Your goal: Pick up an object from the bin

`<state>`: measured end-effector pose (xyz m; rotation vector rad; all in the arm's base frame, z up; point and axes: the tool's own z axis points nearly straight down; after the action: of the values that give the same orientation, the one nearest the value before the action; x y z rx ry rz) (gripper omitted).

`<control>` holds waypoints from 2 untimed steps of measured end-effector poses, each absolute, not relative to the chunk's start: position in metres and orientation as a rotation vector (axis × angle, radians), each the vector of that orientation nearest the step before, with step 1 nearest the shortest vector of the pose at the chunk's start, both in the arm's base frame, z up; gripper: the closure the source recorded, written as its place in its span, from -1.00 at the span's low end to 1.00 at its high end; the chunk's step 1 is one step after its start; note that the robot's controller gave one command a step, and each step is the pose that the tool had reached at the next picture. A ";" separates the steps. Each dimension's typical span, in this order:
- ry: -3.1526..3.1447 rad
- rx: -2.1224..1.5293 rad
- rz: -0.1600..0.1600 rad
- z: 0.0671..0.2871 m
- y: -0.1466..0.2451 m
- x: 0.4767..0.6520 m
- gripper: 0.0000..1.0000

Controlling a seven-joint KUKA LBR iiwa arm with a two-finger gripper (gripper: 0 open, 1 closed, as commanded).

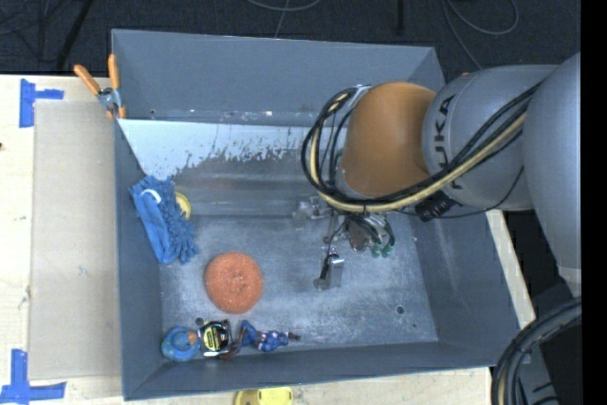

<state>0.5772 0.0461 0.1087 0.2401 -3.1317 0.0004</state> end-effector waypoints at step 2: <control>-3.137 0.173 0.000 0.089 0.116 0.565 -1.00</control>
Offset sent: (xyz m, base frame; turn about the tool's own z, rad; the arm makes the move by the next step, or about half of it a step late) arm -0.0181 0.0789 -0.0223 0.0385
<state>0.5653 0.1165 0.0894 0.1734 -3.1366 0.0001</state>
